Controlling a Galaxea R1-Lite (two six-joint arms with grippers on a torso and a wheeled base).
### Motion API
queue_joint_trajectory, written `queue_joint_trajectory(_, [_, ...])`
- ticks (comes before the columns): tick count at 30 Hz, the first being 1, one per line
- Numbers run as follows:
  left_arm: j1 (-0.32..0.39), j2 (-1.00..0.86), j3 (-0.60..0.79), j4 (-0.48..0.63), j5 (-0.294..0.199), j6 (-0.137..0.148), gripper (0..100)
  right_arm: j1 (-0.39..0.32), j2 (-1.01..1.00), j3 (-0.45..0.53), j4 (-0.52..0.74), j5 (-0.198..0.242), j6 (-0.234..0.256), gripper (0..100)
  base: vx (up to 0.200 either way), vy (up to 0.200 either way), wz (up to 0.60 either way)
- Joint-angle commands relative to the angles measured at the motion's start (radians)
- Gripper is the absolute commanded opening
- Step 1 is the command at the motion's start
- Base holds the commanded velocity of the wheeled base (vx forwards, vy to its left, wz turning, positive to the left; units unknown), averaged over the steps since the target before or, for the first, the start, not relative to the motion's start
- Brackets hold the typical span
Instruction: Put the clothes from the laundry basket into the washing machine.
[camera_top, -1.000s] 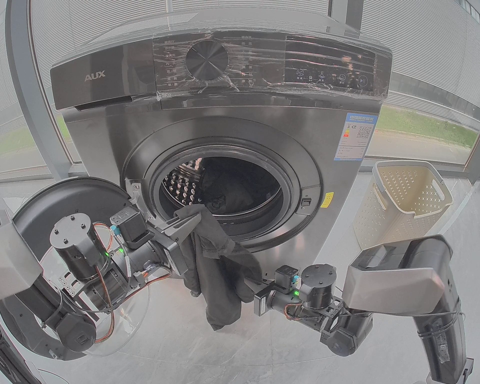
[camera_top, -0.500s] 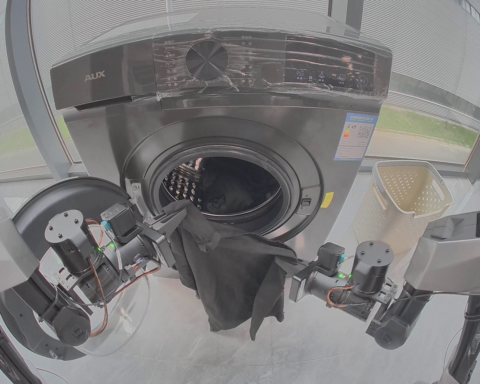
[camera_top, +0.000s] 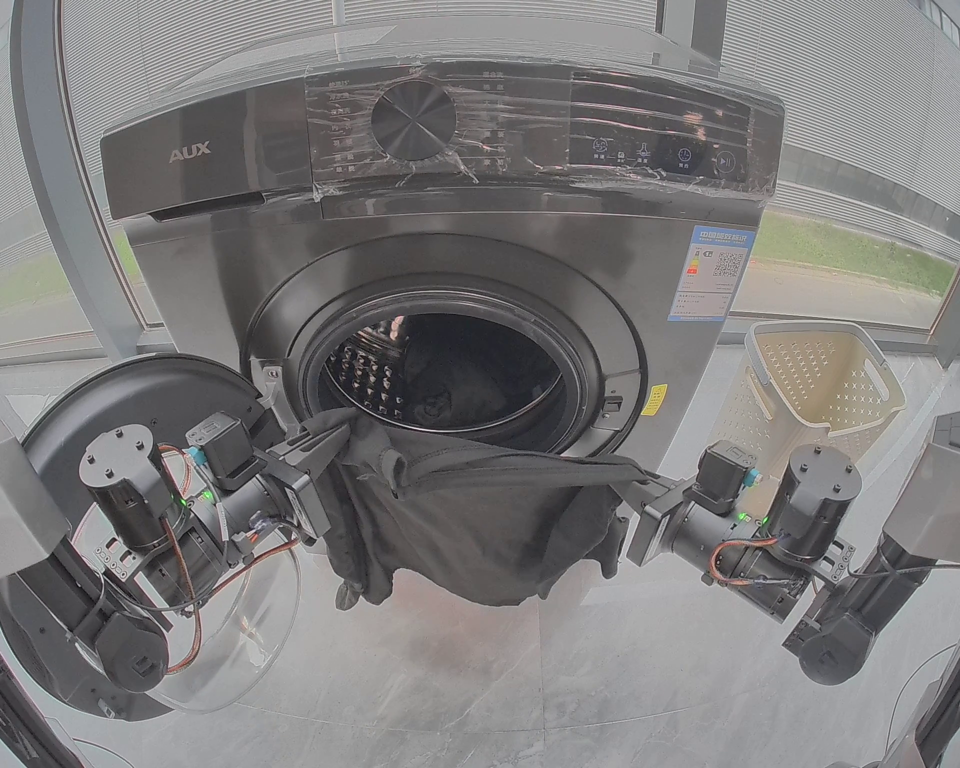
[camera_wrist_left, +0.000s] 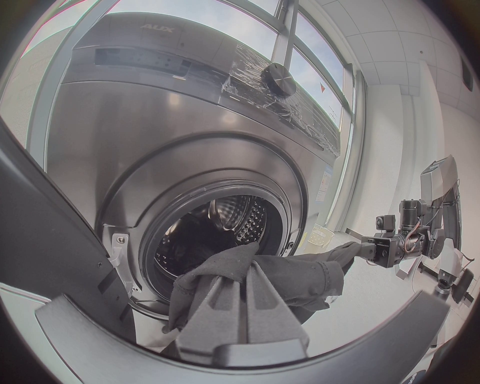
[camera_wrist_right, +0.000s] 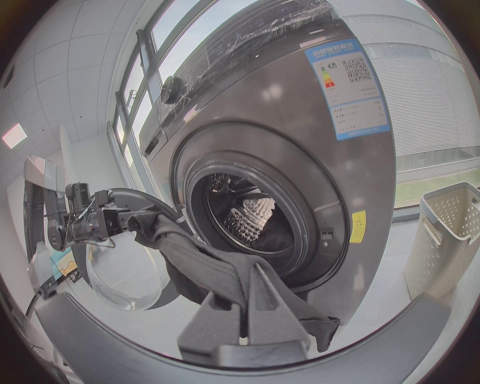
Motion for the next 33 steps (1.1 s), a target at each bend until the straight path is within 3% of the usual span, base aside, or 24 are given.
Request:
queue_joint_trajectory(1, [0.005,-0.029,0.012,-0.004,0.000,-0.005,0,0.004,-0.013,-0.037,-0.001,-0.021,0.003,0,0.000,0.000,0.00])
queue_joint_trajectory(8, [0.011,-0.041,0.033,-0.004,-0.002,-0.002,0,0.000,-0.015,-0.085,-0.001,-0.055,0.014,0,0.000,0.000,0.00])
queue_joint_trajectory(33, [0.011,-0.059,0.049,-0.004,-0.005,0.002,0,-0.008,-0.048,-0.082,0.000,-0.058,0.014,0,0.000,0.000,0.00])
